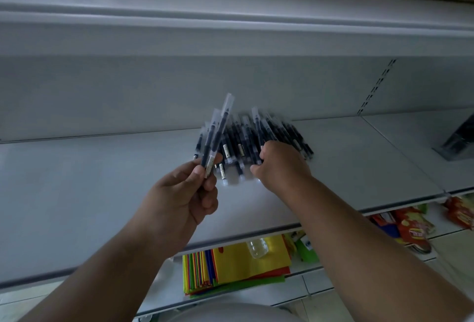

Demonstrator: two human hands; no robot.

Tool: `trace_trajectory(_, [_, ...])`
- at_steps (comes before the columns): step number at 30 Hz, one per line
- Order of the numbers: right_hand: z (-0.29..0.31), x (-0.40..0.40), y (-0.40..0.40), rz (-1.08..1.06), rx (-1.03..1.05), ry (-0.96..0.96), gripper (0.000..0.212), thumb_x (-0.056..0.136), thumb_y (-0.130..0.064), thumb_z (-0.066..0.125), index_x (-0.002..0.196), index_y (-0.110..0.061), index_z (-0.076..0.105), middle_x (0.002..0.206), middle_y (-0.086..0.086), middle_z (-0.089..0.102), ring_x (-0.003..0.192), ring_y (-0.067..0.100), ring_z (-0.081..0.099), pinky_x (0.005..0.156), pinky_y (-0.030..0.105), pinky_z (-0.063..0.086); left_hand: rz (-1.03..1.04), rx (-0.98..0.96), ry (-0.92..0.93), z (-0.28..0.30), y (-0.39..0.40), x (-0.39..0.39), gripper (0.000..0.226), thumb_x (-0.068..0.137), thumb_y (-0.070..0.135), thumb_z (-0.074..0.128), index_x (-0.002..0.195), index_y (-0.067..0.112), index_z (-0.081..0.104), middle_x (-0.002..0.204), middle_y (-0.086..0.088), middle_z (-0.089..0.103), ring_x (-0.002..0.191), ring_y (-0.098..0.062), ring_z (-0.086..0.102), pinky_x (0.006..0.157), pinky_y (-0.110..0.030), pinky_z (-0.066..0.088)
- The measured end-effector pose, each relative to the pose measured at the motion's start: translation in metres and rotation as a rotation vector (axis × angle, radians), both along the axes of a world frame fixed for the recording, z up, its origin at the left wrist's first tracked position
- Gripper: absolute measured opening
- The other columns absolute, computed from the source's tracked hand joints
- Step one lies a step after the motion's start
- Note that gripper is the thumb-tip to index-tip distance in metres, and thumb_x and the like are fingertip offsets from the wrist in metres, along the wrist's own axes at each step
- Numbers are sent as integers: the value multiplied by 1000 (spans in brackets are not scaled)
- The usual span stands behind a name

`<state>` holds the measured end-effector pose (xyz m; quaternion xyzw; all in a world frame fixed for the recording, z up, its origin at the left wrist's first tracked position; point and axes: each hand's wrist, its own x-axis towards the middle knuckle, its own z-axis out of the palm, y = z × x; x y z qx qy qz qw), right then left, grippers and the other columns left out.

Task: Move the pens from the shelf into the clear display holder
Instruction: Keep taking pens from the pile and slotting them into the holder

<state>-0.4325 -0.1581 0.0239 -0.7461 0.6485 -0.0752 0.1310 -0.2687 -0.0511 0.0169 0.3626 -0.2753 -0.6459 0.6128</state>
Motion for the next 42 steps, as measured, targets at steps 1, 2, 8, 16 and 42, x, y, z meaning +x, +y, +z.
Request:
trace_trajectory(1, [-1, -1, 0, -15, 7, -5, 23, 88, -26, 67, 73, -17, 52, 65, 0, 51, 61, 19, 52, 57, 24, 40, -6, 9, 2, -1, 0, 0, 30, 94, 9, 41, 113, -1, 62, 66, -6, 47, 51, -16, 40, 48, -25, 39])
trace_trajectory(2, [-1, -2, 0, -26, 18, -8, 33, 87, -24, 67, 64, -17, 44, 57, -1, 43, 52, 18, 44, 51, 23, 34, -10, 21, -1, -2, 1, -1, 28, 96, 8, 40, 108, 1, 63, 67, -7, 47, 52, -16, 41, 48, -25, 39])
trace_trajectory(8, [2, -2, 0, -14, 28, -7, 37, 91, -22, 55, 60, -18, 34, 55, -2, 35, 48, 16, 33, 47, 25, 22, 1, 115, -83, -6, 4, -4, 27, 101, 3, 34, 89, 5, 58, 72, -10, 52, 55, -18, 43, 53, -29, 37])
trace_trajectory(16, [-6, -34, 26, -11, -296, -347, 20, 96, -26, 49, 81, -14, 52, 69, 0, 55, 62, 18, 50, 54, 29, 35, 74, 142, -144, -7, 6, -14, 24, 97, 1, 33, 85, 8, 52, 63, -4, 35, 50, -16, 30, 46, -27, 27])
trace_trajectory(42, [43, -407, 74, -474, -375, -1733, 26, 91, 11, 55, 83, -11, 44, 84, 20, 66, 79, 31, 72, 62, 29, 56, -251, 39, -169, 1, -37, -367, 20, 104, 12, 36, 93, 8, 52, 62, -1, 32, 49, -14, 21, 44, -27, 17])
